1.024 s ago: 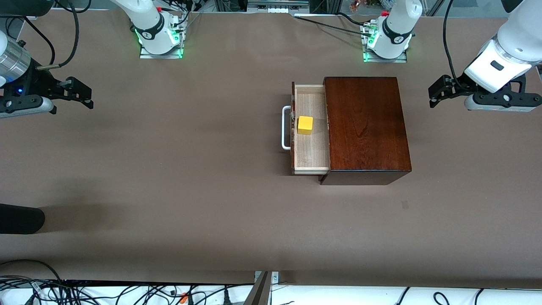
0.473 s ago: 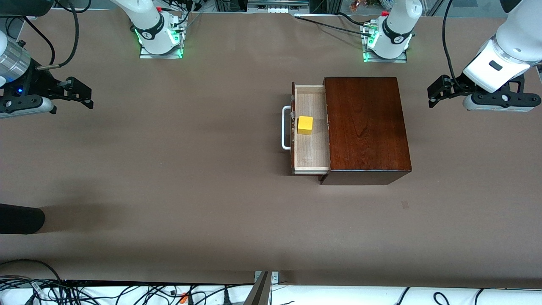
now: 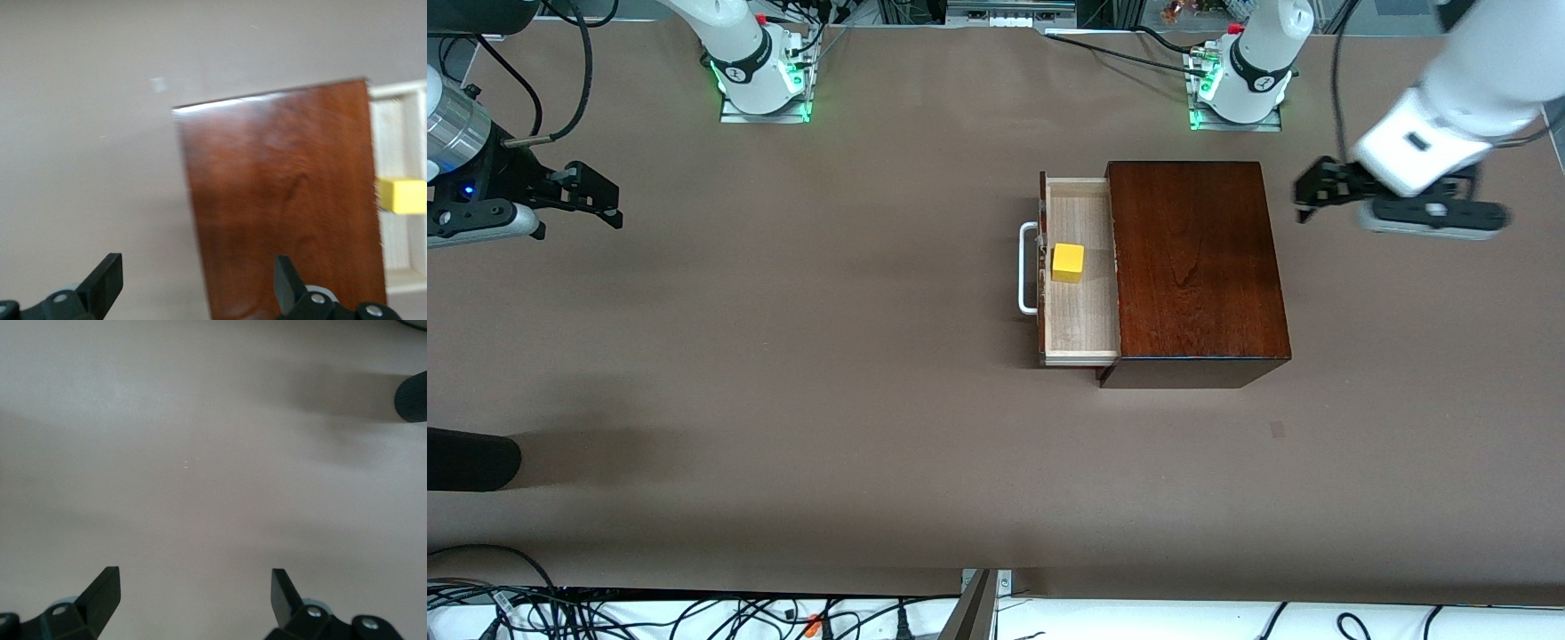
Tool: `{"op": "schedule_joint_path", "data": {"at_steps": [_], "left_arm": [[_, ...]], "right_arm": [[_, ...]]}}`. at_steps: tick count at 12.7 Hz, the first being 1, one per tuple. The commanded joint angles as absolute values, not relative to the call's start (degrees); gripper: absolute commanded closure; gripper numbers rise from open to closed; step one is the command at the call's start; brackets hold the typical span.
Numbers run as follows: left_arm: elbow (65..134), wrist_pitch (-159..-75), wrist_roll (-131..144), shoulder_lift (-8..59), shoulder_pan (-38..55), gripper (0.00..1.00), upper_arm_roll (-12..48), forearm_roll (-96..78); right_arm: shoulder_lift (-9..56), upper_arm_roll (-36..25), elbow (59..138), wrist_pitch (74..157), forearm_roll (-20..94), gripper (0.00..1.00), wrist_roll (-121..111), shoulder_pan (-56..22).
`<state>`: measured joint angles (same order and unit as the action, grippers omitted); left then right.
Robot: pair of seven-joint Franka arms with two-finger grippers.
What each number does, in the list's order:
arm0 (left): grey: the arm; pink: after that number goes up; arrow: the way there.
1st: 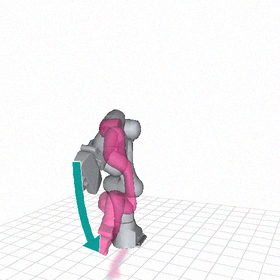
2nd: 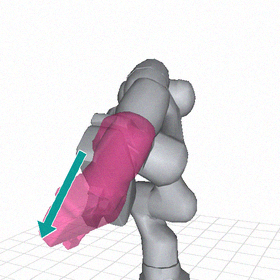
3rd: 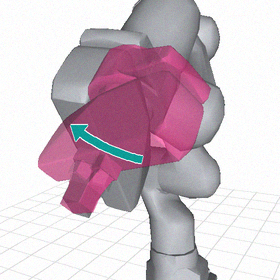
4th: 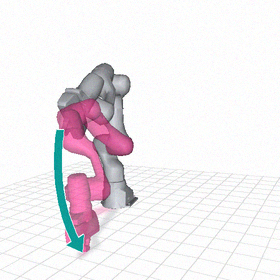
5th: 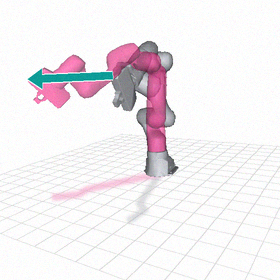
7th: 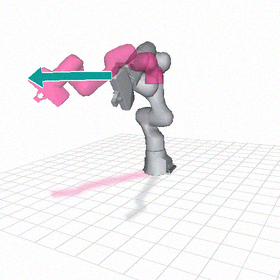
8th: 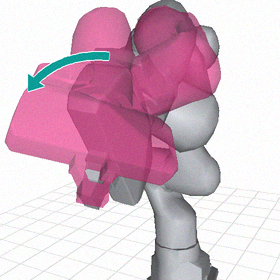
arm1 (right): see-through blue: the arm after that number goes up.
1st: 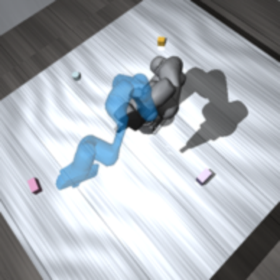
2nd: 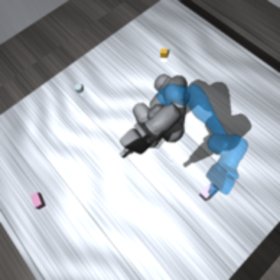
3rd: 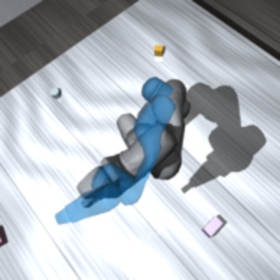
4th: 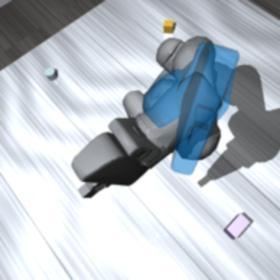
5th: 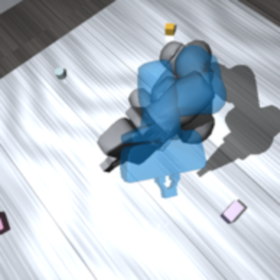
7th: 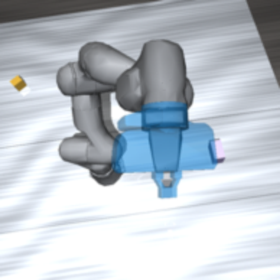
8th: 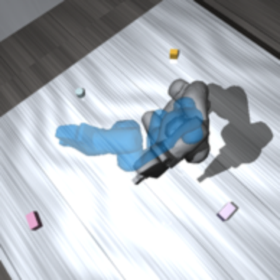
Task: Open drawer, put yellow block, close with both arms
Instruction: 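Move the left gripper down to the open drawer's front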
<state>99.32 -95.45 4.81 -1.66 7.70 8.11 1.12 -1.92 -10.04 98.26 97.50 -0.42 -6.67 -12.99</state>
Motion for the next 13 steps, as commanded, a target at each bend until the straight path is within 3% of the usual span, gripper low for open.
{"op": "schedule_joint_path", "data": {"at_steps": [1, 7, 12, 13], "left_arm": [[95.5, -94.5, 4.4, 5.6, 13.1, 0.0, 12.7, 0.7], [81.8, -97.7, -3.3, 22.3, 29.3, 0.0, 13.6, 0.7], [80.7, -113.5, -24.6, 29.0, 32.1, 0.0, 13.7, 0.4], [80.7, -115.6, -29.7, 30.0, 32.7, 0.05, 13.7, 0.4]], "right_arm": [[-1.5, -9.9, 97.2, 97.3, -0.6, 0.0, -5.9, -12.8], [-1.5, -9.9, 97.2, 97.3, -0.6, 0.0, -5.9, -12.8], [-1.5, -9.9, 97.2, 97.3, -0.6, 0.0, -5.9, -12.8], [-1.5, -9.9, 97.2, 97.4, -0.6, 0.0, -5.9, -12.8]]}}
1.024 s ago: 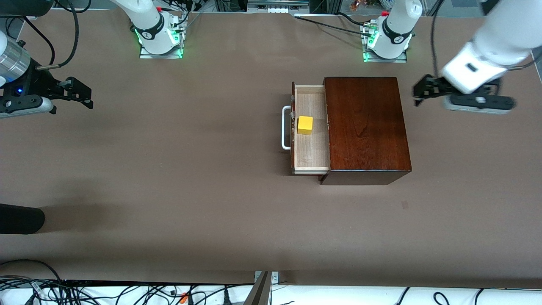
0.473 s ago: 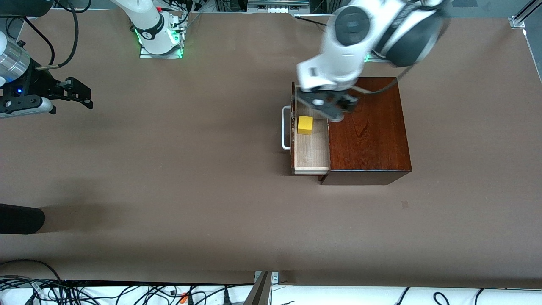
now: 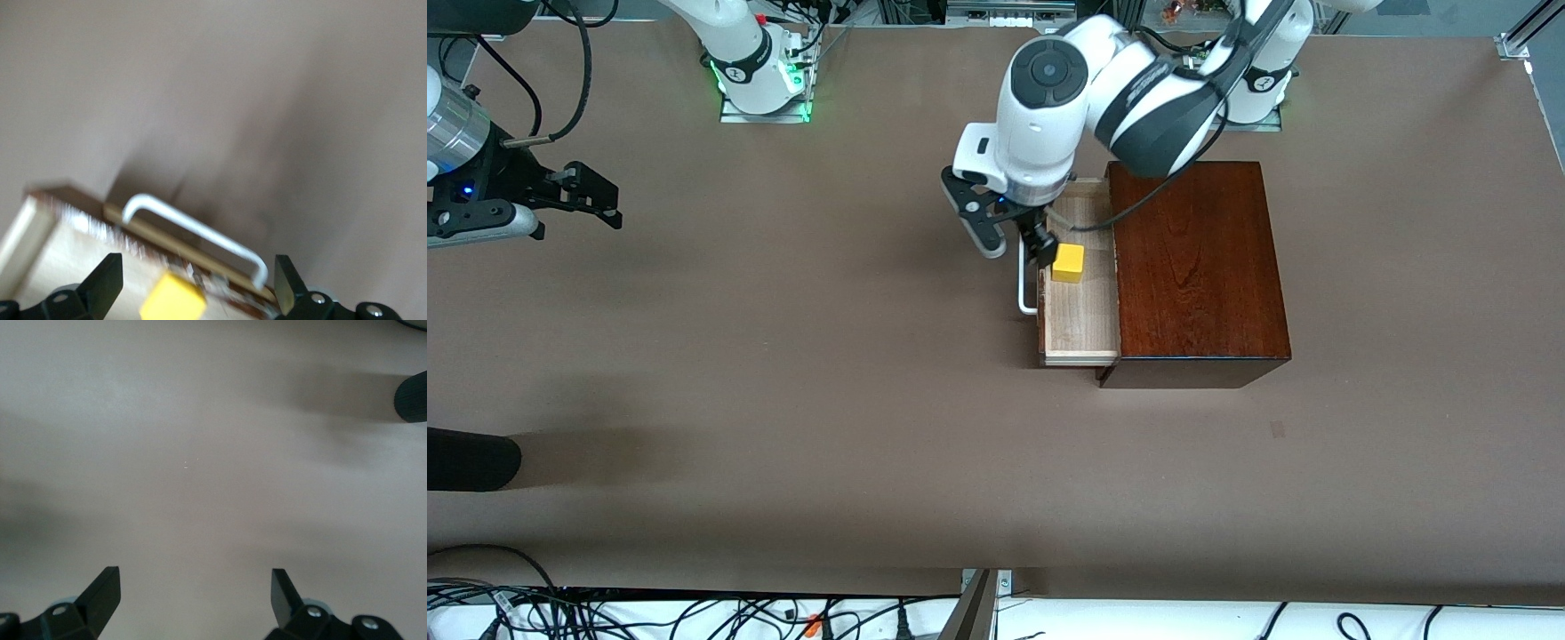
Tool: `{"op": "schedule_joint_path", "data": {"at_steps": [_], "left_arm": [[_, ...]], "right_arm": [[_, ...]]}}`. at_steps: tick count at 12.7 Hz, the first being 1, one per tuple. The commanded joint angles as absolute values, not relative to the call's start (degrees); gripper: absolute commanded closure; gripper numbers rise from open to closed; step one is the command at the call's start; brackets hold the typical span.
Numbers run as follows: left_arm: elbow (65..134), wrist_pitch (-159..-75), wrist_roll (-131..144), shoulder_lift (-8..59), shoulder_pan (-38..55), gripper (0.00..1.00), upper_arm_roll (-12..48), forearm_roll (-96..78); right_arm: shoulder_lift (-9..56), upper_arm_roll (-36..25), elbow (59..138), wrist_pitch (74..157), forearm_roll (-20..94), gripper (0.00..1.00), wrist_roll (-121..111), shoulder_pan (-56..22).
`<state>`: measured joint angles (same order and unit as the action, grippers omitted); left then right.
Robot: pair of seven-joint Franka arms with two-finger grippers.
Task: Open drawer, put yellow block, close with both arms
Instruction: 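Move the left gripper down to the open drawer's front, then push the drawer shut with the left gripper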
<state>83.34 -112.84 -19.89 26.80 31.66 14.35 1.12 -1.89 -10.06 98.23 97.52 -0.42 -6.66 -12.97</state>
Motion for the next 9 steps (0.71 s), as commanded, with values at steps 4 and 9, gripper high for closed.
{"op": "schedule_joint_path", "data": {"at_steps": [4, 9], "left_arm": [[80.9, -118.6, -47.1, 34.8, 34.7, 0.92, 13.6, 0.9], [81.6, -118.2, -50.1, 37.3, 34.5, 1.0, 13.4, 3.2]], "right_arm": [[-1.5, -9.9, 97.2, 97.4, -0.6, 0.0, -5.9, -12.8], [-1.5, -9.9, 97.2, 97.3, -0.6, 0.0, -5.9, -12.8]]}}
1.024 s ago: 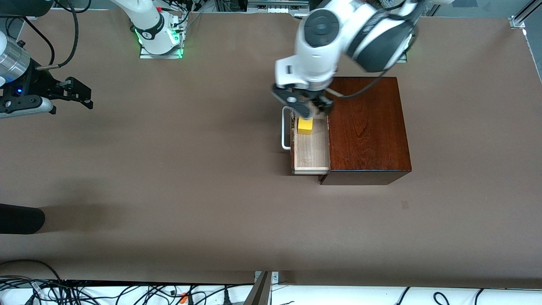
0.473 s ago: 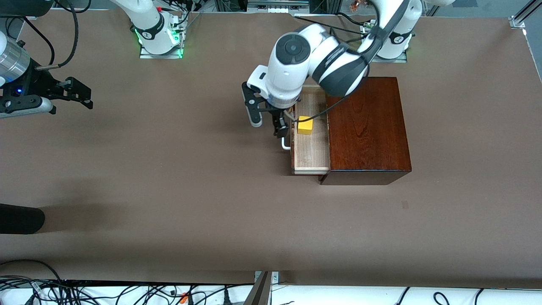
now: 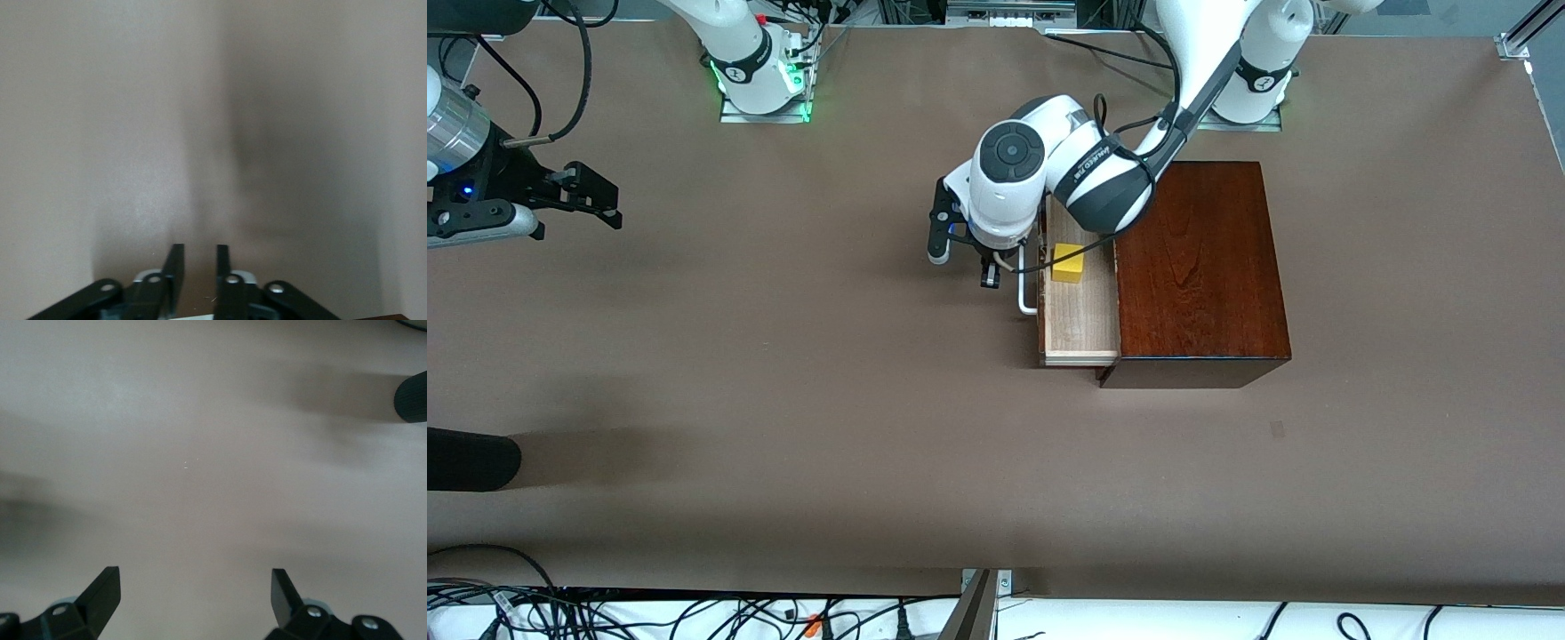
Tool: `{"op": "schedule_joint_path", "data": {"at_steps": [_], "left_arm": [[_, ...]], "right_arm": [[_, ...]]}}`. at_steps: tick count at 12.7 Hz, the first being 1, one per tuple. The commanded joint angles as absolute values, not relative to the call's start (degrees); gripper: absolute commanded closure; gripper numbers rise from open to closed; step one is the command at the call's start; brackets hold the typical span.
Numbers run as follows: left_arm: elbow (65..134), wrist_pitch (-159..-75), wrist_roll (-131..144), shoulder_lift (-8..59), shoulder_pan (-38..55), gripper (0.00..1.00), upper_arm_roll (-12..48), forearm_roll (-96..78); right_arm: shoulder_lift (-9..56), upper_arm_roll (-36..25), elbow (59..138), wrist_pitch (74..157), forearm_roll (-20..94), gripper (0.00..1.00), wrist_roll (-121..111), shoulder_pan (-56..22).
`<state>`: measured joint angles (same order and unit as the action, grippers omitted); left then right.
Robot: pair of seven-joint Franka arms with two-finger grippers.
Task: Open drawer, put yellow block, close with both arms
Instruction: 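Push the drawer shut with the left gripper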
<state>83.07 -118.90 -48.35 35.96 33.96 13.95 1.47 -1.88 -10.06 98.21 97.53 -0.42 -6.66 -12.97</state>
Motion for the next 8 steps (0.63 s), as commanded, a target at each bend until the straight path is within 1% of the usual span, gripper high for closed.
{"op": "schedule_joint_path", "data": {"at_steps": [1, 4, 8], "left_arm": [[81.7, -118.0, -50.0, 38.1, 34.7, 1.0, 13.4, 4.5], [82.4, -116.2, -50.0, 38.2, 34.3, 1.0, 13.1, 7.9], [81.8, -107.7, -50.1, 37.4, 33.2, 1.0, 12.7, 12.9]], "right_arm": [[-1.5, -9.9, 97.2, 97.4, -0.6, 0.0, -5.9, -12.9], [-1.5, -9.9, 97.1, 97.4, -0.5, 0.0, -5.9, -13.1], [-1.5, -9.7, 97.1, 97.4, -0.5, 0.0, -5.9, -13.3]]}}
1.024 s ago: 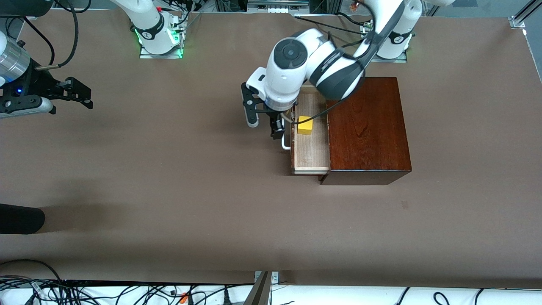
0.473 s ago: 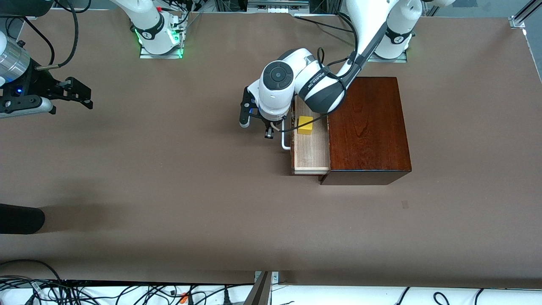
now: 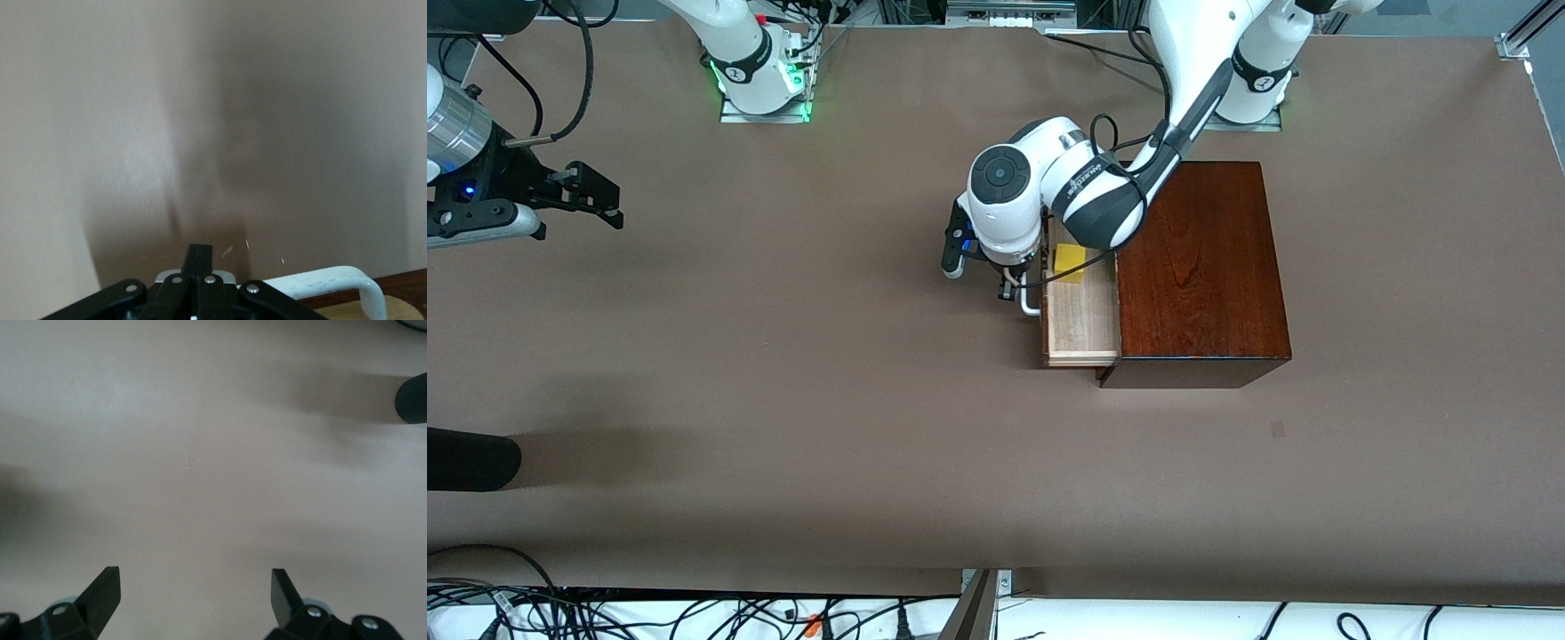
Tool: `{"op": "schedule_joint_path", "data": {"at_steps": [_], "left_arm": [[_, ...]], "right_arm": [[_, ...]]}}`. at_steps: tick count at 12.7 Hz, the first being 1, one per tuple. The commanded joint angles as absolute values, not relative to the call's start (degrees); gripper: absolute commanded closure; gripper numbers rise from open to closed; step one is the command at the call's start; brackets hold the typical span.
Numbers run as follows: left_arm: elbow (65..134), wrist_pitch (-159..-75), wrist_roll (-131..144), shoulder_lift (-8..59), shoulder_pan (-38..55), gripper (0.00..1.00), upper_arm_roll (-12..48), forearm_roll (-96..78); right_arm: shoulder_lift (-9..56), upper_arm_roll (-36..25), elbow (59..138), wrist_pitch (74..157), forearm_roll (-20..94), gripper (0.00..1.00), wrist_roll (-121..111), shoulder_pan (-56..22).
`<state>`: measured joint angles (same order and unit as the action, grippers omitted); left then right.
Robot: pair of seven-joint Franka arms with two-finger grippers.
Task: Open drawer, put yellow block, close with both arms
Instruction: 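Push the drawer shut with the left gripper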
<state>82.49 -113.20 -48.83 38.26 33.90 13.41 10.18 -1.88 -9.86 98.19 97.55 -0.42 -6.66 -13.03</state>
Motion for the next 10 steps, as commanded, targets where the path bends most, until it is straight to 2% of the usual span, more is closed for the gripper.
{"op": "schedule_joint_path", "data": {"at_steps": [1, 10], "left_arm": [[81.7, -105.8, -50.2, 37.4, 32.7, 0.99, 12.7, 13.4], [81.7, -102.2, -58.4, 37.2, 26.3, 0.99, 12.7, 15.0]], "right_arm": [[-1.5, -9.7, 97.1, 97.4, -0.5, 0.0, -5.9, -13.3], [-1.4, -9.4, 95.9, 97.3, -0.5, 0.0, -5.9, -13.6]]}}
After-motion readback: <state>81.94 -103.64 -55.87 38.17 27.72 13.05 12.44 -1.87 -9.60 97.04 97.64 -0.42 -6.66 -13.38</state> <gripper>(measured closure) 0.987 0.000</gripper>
